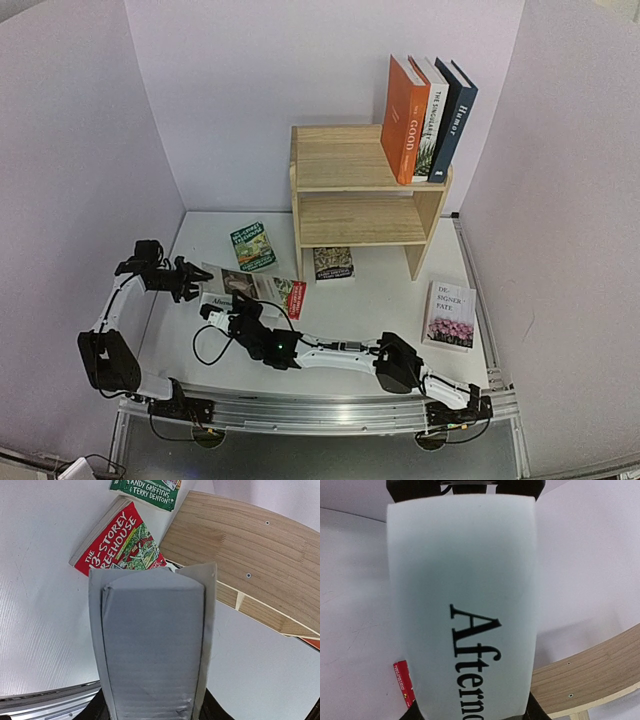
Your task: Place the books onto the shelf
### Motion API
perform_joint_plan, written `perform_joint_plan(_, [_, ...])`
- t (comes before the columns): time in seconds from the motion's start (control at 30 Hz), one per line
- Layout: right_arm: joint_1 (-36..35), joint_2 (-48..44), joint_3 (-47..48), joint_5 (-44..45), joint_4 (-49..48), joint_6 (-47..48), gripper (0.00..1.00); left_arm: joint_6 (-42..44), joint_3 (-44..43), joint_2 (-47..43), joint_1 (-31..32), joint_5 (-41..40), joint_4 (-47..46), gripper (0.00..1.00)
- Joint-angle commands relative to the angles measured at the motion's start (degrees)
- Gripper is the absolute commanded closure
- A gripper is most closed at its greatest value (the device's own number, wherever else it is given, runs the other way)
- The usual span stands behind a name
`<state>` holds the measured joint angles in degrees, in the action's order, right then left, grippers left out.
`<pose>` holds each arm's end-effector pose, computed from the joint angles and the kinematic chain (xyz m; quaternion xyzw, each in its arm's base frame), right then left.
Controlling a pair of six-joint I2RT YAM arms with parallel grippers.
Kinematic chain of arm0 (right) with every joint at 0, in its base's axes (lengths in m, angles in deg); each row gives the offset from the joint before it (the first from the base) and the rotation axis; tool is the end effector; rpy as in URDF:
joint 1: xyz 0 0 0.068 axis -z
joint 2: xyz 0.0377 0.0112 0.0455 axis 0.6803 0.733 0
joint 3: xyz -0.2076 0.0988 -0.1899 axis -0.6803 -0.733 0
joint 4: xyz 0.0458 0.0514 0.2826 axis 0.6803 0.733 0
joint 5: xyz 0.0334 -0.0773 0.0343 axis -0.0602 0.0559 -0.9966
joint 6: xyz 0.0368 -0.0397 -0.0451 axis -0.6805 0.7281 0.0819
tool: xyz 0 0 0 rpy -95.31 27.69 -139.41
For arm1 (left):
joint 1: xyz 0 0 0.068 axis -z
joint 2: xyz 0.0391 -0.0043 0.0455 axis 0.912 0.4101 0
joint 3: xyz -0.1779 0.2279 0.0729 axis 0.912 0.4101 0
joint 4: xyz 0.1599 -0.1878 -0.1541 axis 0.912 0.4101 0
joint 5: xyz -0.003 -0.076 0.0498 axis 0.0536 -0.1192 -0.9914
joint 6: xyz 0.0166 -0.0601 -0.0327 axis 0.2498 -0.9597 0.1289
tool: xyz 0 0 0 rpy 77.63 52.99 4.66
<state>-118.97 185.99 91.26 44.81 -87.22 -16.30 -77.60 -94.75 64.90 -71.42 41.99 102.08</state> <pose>0.1981 0.6197 0.2339 -0.4923 0.5721 -0.1601 0.6362 0.2989 -0.0158 0.2836 -0.2714 0.8412 -0.4647 0.0529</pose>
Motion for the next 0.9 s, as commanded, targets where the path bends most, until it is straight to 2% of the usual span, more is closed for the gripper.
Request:
perform_joint_plan(0.0, [1.5,0.8,3.3,1.9,-2.7,0.4,0.75,-0.4,-0.2,-1.5,0.0,2.2,-0.5,0.81])
perform_joint_plan(0.07, [1.5,0.5,3.5,2.0,-2.7,0.0,0.76,-0.3,-0.2,-1.6,0.0,2.7,-1.2,0.65])
perform_joint_plan(0.13, [1.5,-0.4,3.1,2.3,-2.7,-0.8,0.78,-0.1,-0.6,-1.6,-0.1,3.6,-2.3,0.36])
perform_joint_plan(0.2, [1.5,-2.2,1.8,2.7,-2.8,-2.3,0.8,1.7,-2.8,-1.2,-0.1,3.7,-2.1,0.13])
perform_joint_plan(0.23, [1.5,-3.4,1.0,2.7,-2.8,-3.4,0.81,4.0,-4.8,-0.8,-0.2,2.8,-1.2,0.05])
perform_joint_plan(0.27, [1.5,-5.0,-0.1,2.6,-2.7,-4.6,0.81,7.6,-7.6,-0.3,-0.4,1.1,0.1,0.01])
perform_joint_plan(0.43, [2.1,-15.9,-8.9,-3.7,-0.1,-14.6,0.82,26.0,-29.7,2.3,-0.9,-14.9,8.6,0.0])
perform_joint_plan(0.57, [5.1,-25.5,-11.4,-14.4,10.5,-29.4,0.84,33.9,-42.0,3.9,-1.0,-20.7,11.5,0.0])
perform_joint_plan(0.67, [6.6,-32.3,-13.0,-24.0,13.2,-34.2,0.83,37.2,-46.8,4.8,-1.0,-23.7,12.8,0.0])
perform_joint_plan(0.77, [7.2,-36.8,-10.4,-27.8,14.6,-36.3,0.83,38.8,-48.3,4.7,-1.0,-26.3,13.1,0.0])
perform_joint_plan(0.87, [8.2,-40.5,-5.5,-30.1,14.7,-37.3,0.83,38.8,-46.2,4.1,-1.0,-25.8,12.8,0.0])
